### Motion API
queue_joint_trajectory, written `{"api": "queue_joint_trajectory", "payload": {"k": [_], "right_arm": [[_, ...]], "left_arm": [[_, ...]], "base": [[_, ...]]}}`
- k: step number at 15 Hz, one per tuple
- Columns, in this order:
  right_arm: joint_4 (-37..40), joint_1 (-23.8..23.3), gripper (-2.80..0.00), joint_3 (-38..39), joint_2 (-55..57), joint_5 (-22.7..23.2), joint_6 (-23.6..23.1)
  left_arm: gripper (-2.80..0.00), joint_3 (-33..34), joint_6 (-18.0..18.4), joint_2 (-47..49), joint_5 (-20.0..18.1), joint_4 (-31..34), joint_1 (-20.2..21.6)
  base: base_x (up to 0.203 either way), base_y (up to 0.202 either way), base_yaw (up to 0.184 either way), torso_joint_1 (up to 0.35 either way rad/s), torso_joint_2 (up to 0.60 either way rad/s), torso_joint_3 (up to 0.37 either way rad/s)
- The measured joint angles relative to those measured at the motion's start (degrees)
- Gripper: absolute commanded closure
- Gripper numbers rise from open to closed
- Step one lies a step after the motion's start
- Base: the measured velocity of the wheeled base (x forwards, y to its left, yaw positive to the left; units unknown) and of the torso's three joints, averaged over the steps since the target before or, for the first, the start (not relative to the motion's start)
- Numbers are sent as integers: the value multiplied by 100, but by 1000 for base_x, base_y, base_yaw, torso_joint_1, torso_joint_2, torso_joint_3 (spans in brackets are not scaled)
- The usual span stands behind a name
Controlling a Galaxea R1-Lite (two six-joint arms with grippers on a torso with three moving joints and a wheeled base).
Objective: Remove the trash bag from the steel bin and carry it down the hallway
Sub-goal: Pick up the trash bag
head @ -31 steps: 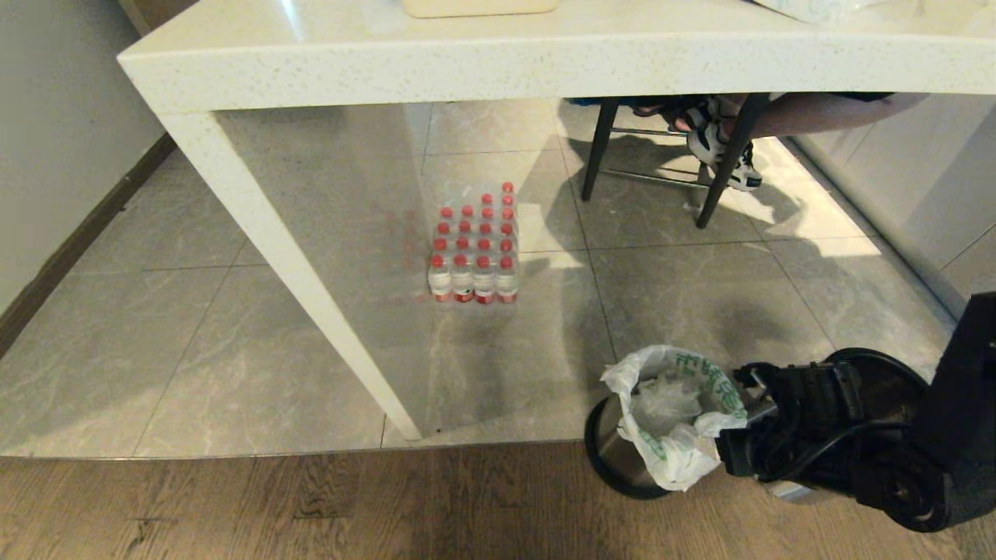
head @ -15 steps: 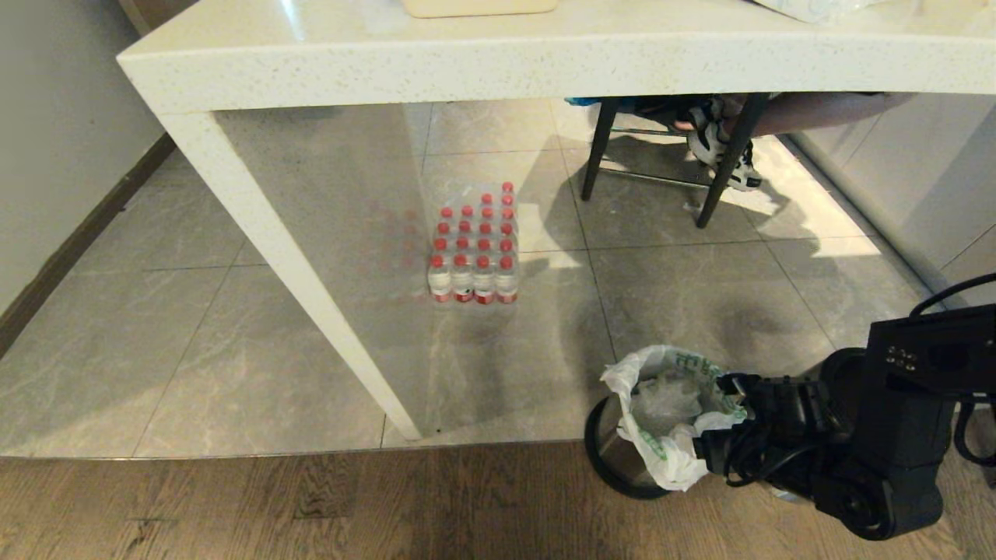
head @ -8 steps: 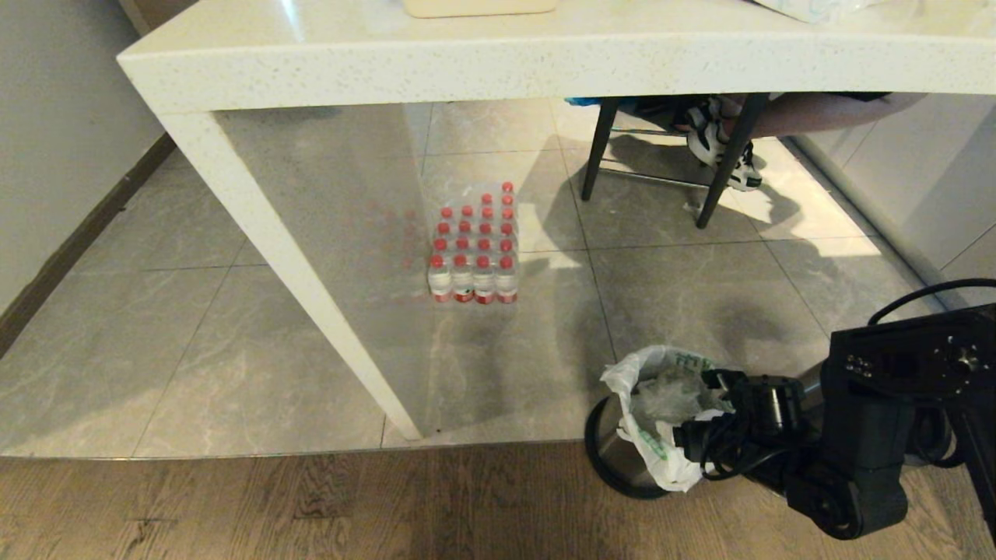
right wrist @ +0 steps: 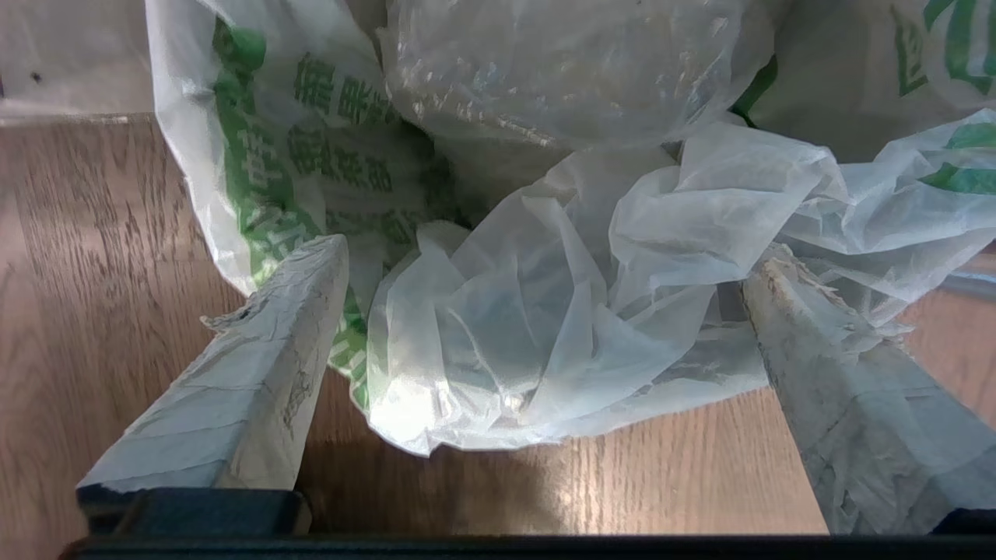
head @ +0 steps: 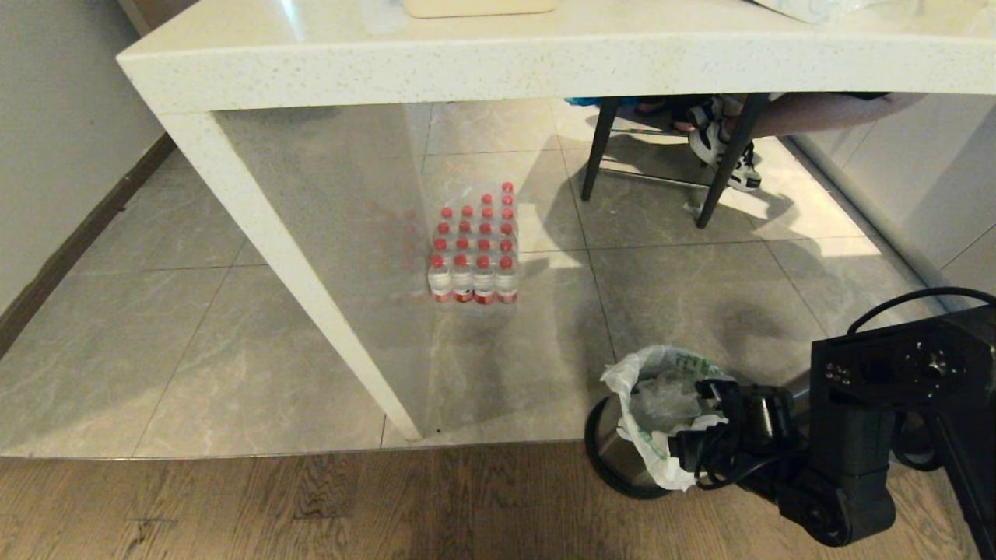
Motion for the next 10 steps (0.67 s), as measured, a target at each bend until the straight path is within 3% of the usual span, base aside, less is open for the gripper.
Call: {"api": "queue_joint_trajectory", "payload": {"k": [10], "right_arm": [[-206,-1,-280,17,88,20,471]], "left_arm": [[0,0,0,0,0,0,0]], "base": [[0,0,0,0,0,0]]}}
